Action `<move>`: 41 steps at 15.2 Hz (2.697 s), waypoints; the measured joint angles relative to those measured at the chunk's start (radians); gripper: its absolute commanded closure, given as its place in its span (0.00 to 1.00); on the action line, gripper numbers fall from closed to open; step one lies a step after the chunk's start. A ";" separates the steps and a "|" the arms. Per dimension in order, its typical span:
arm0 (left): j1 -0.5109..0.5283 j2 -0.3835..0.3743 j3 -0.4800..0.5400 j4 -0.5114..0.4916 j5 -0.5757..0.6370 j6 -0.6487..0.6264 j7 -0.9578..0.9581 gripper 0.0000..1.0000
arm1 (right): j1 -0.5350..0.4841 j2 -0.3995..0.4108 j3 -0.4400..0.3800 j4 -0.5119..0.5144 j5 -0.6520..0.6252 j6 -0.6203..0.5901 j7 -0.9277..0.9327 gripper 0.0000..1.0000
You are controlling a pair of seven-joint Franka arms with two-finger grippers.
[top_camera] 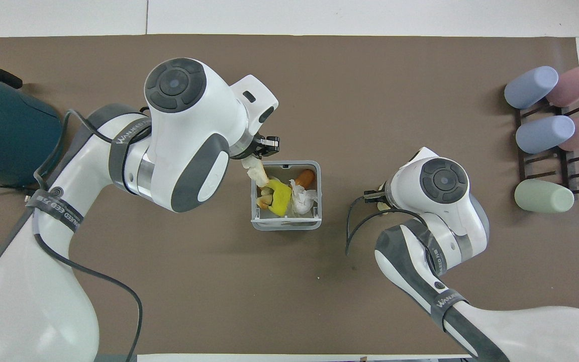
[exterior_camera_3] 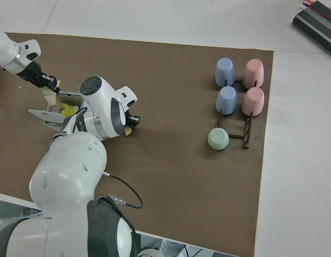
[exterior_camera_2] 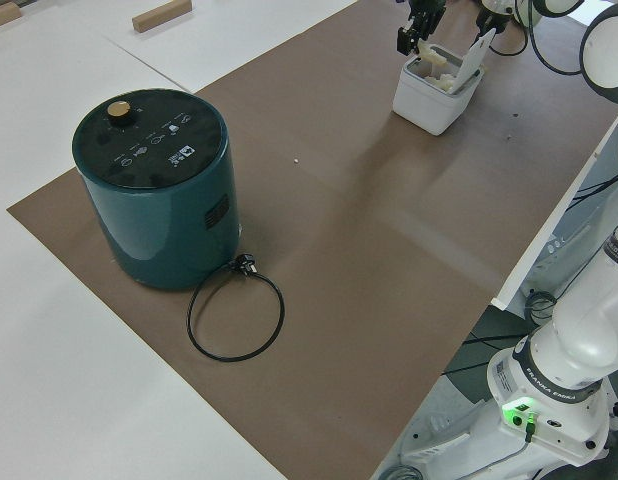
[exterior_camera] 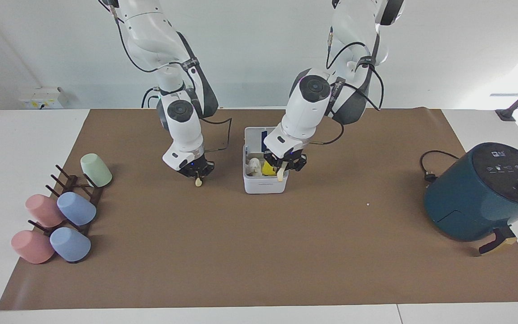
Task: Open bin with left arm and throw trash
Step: 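Drop crust in bin with the left gripper while the right gripper brings cheese, then drop cheese in bin with the right gripper while the left gripper retracts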
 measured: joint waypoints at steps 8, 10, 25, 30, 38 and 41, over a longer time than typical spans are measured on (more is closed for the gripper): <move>-0.022 -0.063 0.004 -0.146 -0.003 0.109 -0.002 0.00 | 0.012 -0.100 0.042 0.317 0.080 -0.379 0.025 1.00; -0.023 -0.064 0.001 -0.145 -0.013 0.113 -0.002 0.00 | 0.011 -0.119 0.043 0.388 0.096 -0.449 0.025 1.00; 0.438 -0.141 0.042 -0.024 -0.017 -0.147 0.335 0.00 | 0.224 -0.002 0.050 0.432 0.195 -0.167 0.381 1.00; 0.529 -0.231 0.042 -0.004 0.046 -0.320 0.449 0.00 | 0.286 0.013 0.050 0.386 0.195 -0.125 0.422 0.00; 0.521 -0.319 0.020 0.082 0.121 -0.581 0.475 0.00 | 0.290 0.002 0.047 0.377 0.195 -0.125 0.430 0.00; 0.521 -0.329 0.020 0.038 0.121 -0.525 0.474 0.00 | 0.287 0.001 0.047 0.377 0.195 -0.127 0.430 0.00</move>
